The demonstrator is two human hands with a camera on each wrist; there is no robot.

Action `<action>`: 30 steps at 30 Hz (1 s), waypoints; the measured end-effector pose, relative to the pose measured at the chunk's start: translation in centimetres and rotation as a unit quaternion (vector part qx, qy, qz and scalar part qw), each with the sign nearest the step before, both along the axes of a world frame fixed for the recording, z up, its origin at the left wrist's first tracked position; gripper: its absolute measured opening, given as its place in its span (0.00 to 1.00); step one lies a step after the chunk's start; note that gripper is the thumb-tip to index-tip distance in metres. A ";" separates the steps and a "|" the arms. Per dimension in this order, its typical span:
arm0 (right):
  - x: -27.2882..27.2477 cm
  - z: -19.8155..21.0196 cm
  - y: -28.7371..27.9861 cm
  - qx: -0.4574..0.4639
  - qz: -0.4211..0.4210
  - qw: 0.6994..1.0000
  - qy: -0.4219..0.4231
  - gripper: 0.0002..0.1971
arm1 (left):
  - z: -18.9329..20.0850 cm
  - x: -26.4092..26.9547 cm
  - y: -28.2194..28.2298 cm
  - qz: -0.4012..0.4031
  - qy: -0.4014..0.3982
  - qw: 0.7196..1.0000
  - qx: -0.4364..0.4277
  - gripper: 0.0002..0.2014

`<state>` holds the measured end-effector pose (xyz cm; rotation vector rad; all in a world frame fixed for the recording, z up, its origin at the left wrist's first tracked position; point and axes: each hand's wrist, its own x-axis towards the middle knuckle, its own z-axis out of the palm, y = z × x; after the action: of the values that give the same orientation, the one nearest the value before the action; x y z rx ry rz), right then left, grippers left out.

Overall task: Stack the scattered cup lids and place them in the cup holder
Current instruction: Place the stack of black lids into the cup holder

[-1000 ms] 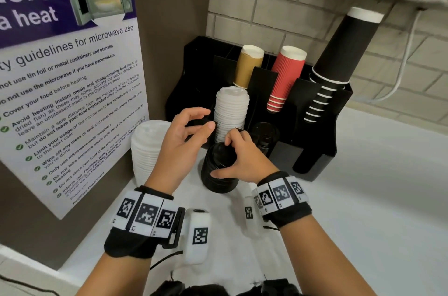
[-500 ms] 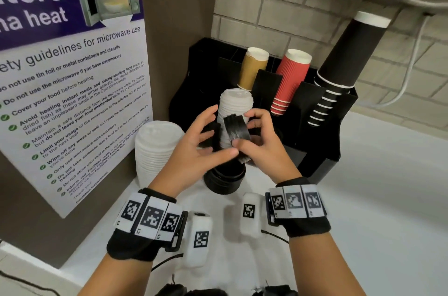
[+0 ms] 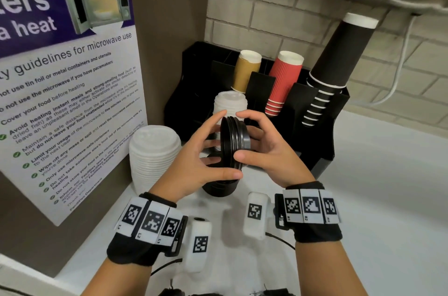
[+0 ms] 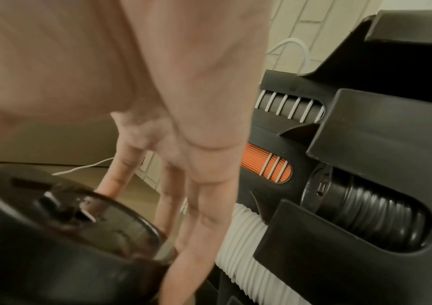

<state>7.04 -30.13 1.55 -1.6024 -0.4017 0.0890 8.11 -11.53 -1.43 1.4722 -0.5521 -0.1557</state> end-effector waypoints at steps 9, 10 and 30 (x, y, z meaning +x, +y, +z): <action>-0.3 0.2 0.0 -0.017 -0.022 1.000 -0.015 0.34 | 0.1 -0.1 -0.3 0.021 0.001 1.000 -0.008 0.51; -0.3 0.2 0.1 -0.022 -0.026 0.999 -0.020 0.34 | 0.1 0.0 -0.3 0.021 0.002 1.000 -0.011 0.51; 5.0 0.2 -5.1 -0.125 -0.328 0.930 -0.112 0.30 | 0.0 0.7 1.0 0.174 -0.018 0.985 0.008 0.23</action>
<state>12.05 -35.20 1.73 -1.9322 -0.0075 -0.5788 8.83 -10.48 -1.39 1.5654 -0.3152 0.1412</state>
